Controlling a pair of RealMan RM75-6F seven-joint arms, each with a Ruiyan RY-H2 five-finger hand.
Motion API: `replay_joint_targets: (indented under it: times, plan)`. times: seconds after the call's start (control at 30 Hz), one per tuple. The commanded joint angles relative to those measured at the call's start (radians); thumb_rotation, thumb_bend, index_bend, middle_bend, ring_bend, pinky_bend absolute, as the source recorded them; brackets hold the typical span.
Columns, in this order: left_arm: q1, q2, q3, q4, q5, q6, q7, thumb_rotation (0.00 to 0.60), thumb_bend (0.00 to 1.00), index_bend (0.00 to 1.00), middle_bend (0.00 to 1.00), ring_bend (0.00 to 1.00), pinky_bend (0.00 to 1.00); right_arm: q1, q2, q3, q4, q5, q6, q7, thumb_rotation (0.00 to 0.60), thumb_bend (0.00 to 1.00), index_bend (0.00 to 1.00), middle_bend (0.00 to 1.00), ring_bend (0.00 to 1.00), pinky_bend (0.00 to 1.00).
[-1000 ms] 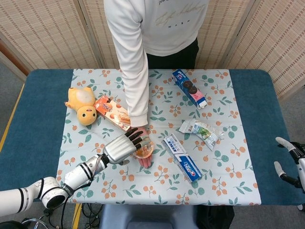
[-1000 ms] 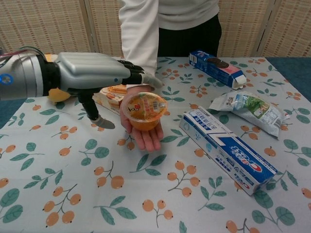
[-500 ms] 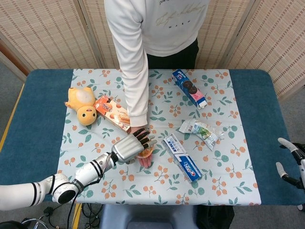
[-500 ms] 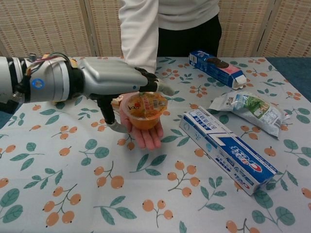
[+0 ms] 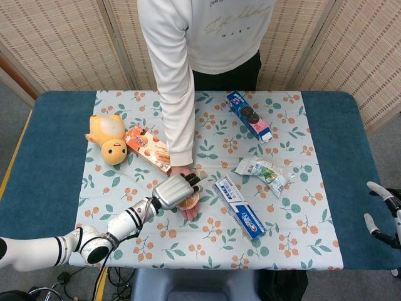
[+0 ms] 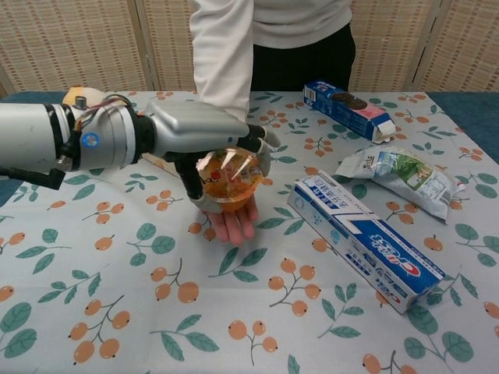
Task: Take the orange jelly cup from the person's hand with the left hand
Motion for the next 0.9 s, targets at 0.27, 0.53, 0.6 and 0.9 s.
replay_joint_targets:
  times: [0.27,0.53,0.6,0.9]
  plan:
    - [0.051,0.071,0.025,-0.044,0.082,0.110,-0.085,0.600,0.25,0.42,0.27,0.38,0.65,0.003,-0.002,0.003,0.001,-0.005,0.000,0.002,0.600,0.39,0.18,0.31,0.21,0.41]
    - [0.138,0.222,0.083,-0.152,0.101,0.183,-0.090,0.600,0.25,0.41,0.27,0.38,0.65,0.010,-0.007,0.005,0.001,-0.010,-0.005,0.003,0.600,0.39,0.18,0.31,0.21,0.41]
    - [0.159,0.246,0.101,-0.161,0.104,0.194,-0.090,0.600,0.25,0.41,0.27,0.38,0.65,0.012,-0.008,0.005,0.002,-0.012,-0.007,0.002,0.600,0.39,0.18,0.31,0.21,0.41]
    - [0.221,0.263,0.172,-0.114,0.083,0.177,-0.102,0.600,0.25,0.41,0.27,0.38,0.65,0.021,-0.009,0.007,-0.002,-0.015,-0.018,-0.003,0.600,0.39,0.18,0.31,0.21,0.41]
